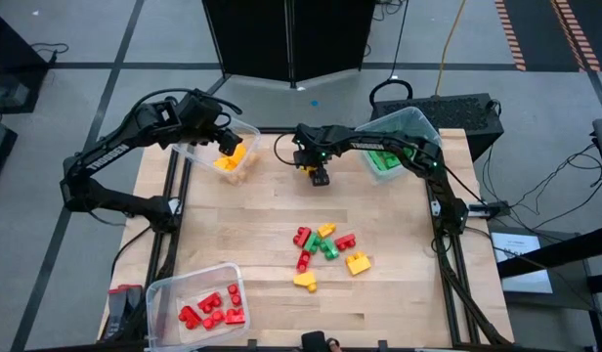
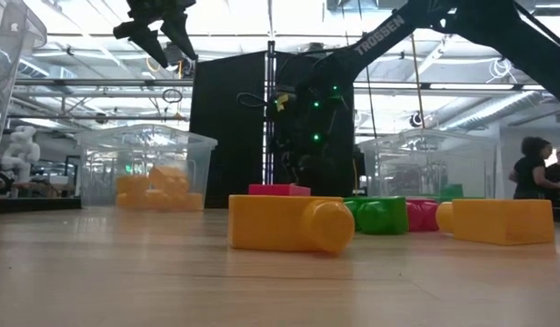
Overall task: Sort blocks
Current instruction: Put the yellow game piece into the top left transparent bin
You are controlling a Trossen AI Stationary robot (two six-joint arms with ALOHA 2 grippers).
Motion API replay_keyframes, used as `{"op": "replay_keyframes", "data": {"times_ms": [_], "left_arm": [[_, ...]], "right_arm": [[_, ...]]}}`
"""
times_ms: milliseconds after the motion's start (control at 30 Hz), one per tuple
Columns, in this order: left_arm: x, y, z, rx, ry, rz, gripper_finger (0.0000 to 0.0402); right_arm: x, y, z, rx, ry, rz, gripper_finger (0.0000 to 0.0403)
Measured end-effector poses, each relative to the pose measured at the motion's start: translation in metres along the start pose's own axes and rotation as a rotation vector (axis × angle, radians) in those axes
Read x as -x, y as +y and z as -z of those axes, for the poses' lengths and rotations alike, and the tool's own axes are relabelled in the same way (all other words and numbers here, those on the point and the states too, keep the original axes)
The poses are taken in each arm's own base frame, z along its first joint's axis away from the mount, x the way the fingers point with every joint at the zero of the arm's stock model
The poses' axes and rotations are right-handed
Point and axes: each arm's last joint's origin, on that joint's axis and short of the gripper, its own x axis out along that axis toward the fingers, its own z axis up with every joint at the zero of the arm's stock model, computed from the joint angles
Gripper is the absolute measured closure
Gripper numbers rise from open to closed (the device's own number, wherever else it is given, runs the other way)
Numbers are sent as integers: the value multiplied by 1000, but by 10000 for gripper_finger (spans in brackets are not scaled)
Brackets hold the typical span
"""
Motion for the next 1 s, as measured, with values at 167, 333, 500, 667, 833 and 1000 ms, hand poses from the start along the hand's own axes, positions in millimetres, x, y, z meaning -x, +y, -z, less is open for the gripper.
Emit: {"op": "replay_keyframes", "data": {"times_ms": [167, 333, 500, 667, 833, 1000], "left_arm": [[0, 0, 0, 7, -1, 0, 155], [0, 0, 0, 8, -2, 2, 155], [0, 0, -1, 6, -4, 7, 155], [-1, -2, -2, 12, -24, 23, 155], [2, -20, -13, -1, -166, 160, 155], [19, -45, -34, -55, -453, 357, 155]], "right_arm": [[0, 1, 1, -6, 24, 13, 258], [3, 1, 1, -35, 29, 6, 290], [35, -1, -6, -84, -55, 52, 290], [109, -6, -14, -140, -268, 123, 290], [222, -3, -12, -231, -672, 194, 290], [314, 12, 7, -269, -997, 250, 290]]}}
